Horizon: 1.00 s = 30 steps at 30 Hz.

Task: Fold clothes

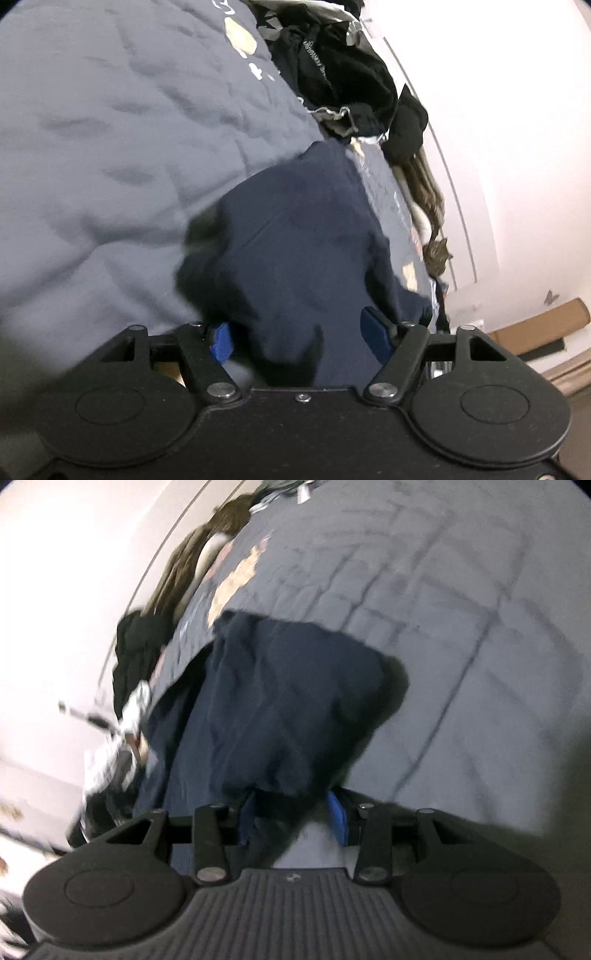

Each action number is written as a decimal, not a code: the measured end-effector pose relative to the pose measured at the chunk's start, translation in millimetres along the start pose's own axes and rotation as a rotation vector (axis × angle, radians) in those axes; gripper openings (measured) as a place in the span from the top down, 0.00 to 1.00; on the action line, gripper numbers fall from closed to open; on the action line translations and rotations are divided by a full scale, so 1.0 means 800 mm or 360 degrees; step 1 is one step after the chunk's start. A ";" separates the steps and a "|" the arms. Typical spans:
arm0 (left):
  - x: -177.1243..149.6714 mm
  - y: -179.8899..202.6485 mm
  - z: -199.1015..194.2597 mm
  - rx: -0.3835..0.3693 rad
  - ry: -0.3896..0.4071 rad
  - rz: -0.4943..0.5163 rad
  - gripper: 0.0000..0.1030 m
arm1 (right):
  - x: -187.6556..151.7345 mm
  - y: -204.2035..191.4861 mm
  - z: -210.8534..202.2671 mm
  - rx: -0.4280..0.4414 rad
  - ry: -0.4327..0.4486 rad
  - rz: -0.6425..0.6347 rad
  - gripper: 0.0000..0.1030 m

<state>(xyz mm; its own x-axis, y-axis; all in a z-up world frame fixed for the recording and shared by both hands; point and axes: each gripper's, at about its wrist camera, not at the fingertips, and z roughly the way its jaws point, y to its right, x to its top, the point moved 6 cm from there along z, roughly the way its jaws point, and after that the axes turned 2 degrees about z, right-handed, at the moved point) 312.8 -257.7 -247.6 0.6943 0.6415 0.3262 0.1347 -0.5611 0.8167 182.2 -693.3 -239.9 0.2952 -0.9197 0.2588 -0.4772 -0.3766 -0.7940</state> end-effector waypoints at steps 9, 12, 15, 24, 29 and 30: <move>0.012 0.004 -0.007 -0.0018 0.0020 -0.0035 0.91 | 0.018 -0.003 0.003 0.0098 0.0109 0.0131 0.93; 0.021 0.018 -0.037 -0.0080 0.0054 -0.0036 0.93 | 0.015 -0.021 -0.022 0.0170 0.0157 0.0155 0.94; 0.033 0.025 -0.080 -0.0111 0.0073 -0.0049 0.96 | 0.001 -0.035 -0.059 0.0182 0.0137 0.0161 0.94; -0.001 0.001 -0.210 -0.0017 -0.0097 0.0086 0.96 | -0.069 -0.011 -0.186 0.0074 0.0016 0.0183 0.94; -0.020 -0.005 -0.213 0.0049 -0.0126 0.0214 0.78 | -0.097 0.038 -0.211 -0.0171 -0.0023 0.0161 0.91; -0.023 -0.006 -0.213 0.0060 -0.0126 0.0240 0.57 | -0.100 0.048 -0.214 -0.0209 -0.0015 0.0164 0.91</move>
